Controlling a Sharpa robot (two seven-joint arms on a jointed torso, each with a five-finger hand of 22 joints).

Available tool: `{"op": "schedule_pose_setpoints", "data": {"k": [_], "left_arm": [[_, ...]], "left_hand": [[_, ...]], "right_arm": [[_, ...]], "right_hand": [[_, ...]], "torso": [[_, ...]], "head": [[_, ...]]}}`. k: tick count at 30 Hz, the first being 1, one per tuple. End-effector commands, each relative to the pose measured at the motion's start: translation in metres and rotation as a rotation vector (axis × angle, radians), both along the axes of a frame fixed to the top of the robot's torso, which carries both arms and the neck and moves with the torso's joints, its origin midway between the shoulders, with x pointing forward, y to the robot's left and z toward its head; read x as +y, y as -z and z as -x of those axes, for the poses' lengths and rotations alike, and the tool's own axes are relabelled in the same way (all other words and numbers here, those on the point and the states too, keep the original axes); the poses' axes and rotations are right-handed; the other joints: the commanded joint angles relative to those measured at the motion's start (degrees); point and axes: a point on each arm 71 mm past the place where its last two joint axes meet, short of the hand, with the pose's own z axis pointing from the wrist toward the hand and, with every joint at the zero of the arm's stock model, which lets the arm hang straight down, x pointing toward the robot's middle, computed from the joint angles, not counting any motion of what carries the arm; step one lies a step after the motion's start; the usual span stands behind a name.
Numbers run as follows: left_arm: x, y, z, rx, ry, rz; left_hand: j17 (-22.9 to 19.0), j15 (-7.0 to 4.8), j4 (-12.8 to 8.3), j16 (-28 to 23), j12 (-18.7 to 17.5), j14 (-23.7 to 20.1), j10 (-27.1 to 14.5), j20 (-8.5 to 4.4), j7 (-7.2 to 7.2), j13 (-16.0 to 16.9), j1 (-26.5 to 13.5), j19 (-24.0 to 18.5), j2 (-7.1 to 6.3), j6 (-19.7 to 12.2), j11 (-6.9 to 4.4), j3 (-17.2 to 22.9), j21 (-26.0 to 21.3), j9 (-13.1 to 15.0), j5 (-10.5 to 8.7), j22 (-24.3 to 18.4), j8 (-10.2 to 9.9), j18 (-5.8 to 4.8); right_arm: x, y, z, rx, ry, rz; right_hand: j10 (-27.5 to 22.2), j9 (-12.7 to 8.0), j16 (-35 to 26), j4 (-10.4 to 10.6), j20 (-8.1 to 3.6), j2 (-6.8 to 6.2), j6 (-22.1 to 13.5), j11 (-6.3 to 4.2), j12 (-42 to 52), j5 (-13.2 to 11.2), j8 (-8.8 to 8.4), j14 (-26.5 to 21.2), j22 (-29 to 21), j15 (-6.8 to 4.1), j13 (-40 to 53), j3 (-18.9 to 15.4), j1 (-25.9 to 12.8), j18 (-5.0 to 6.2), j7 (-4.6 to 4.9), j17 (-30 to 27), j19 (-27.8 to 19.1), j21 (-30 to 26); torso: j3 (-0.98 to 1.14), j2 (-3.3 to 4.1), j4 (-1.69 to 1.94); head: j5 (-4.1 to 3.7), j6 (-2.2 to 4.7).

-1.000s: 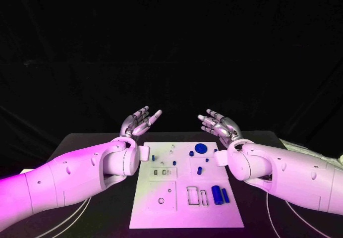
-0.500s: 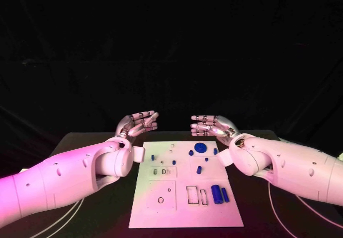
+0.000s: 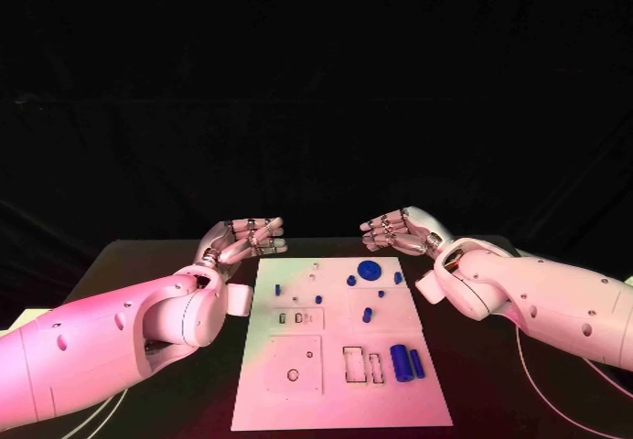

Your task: Assemble the parts on the task board

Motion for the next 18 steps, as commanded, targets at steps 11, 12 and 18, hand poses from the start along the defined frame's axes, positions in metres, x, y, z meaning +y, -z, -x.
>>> {"op": "schedule_pose_setpoints", "data": {"k": [11,12,18], "left_arm": [[-0.014,-0.018,0.023,-0.011,0.116,0.06],[-0.016,-0.019,0.025,-0.011,0.123,0.063],[-0.025,-0.023,0.032,-0.004,0.16,0.079]], "left_hand": [[0.97,-0.54,-0.94,0.02,-0.37,1.81,1.66,-0.47,-0.14,0.15,0.51,1.59,0.56,1.02,-0.31,-0.22,0.21,-0.02,-0.3,-0.17,-0.38,0.69],[0.97,-0.54,-0.94,0.02,-0.37,1.81,1.66,-0.47,-0.15,0.15,0.51,1.6,0.56,1.03,-0.31,-0.22,0.21,-0.02,-0.3,-0.17,-0.38,0.69],[1.02,-0.53,-0.99,-0.07,-0.46,1.79,1.66,-0.48,-0.11,0.14,0.49,1.63,0.5,1.0,-0.28,-0.3,0.18,-0.04,-0.32,-0.21,-0.45,0.67]], "right_arm": [[0.007,-0.018,-0.008,-0.197,-0.043,0.552],[0.008,-0.019,-0.008,-0.206,-0.047,0.589],[0.018,-0.026,-0.008,-0.262,-0.077,0.772]], "right_hand": [[11.54,0.2,6.34,0.07,-8.07,-4.1,7.87,-4.44,-0.97,-1.62,-0.34,21.17,7.62,-6.81,0.38,1.2,2.39,0.69,-2.99,5.12,17.31,16.17],[11.69,0.18,6.91,0.14,-8.44,-4.28,8.02,-4.62,-1.24,-1.78,-0.45,22.38,8.44,-7.12,0.36,1.09,2.36,0.62,-3.15,5.74,17.82,17.56],[10.77,0.1,13.68,0.68,-9.69,-5.3,8.25,-5.22,-1.93,-2.09,-0.86,25.85,12.97,-8.17,0.31,1.03,1.8,0.54,-3.75,10.88,19.39,24.95]], "torso": [[-0.61,4.42,0.71],[-0.64,4.66,0.8],[-0.97,6.2,1.04]], "head": [[-1.09,1.1],[-1.22,1.06],[-1.59,1.32]]}}
